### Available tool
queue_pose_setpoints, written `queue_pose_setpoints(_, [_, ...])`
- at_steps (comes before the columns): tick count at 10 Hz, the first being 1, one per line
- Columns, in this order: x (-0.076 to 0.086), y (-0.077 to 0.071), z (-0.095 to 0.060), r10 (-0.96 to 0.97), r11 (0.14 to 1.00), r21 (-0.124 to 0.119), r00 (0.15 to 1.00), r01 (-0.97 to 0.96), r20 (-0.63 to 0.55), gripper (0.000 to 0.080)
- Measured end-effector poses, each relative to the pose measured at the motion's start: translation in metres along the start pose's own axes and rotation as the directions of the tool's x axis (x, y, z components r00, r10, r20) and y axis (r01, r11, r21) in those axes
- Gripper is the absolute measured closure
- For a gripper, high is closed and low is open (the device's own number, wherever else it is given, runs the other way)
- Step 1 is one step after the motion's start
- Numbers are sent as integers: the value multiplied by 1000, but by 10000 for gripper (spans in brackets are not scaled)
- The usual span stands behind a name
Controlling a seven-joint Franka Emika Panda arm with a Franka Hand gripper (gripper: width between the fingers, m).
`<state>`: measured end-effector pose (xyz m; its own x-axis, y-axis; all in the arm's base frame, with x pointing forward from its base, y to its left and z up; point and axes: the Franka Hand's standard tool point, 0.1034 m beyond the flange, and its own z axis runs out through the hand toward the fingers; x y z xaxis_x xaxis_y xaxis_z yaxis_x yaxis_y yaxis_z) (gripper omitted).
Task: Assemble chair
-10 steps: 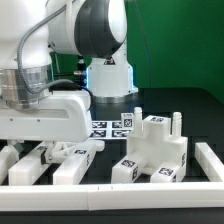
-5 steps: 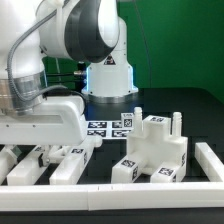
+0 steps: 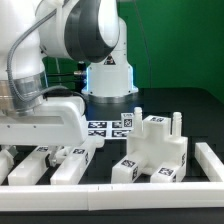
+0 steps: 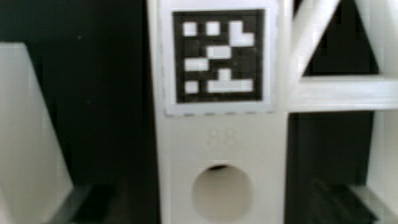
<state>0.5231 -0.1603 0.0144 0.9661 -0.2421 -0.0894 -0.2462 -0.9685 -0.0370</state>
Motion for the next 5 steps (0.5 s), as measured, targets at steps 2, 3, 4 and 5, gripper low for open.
queue_pose_setpoints(2, [-11, 0, 7, 35, 999, 4, 999, -36, 29, 160])
queue_pose_setpoints(3, [-13, -1, 8, 35, 999, 4, 999, -35, 30, 160])
queue_pose_setpoints(4, [-14, -2, 9, 33, 999, 2, 999, -33, 28, 152])
queue_pose_setpoints(5, [-12, -2, 10, 29, 1000, -6, 1000, -28, 13, 151])
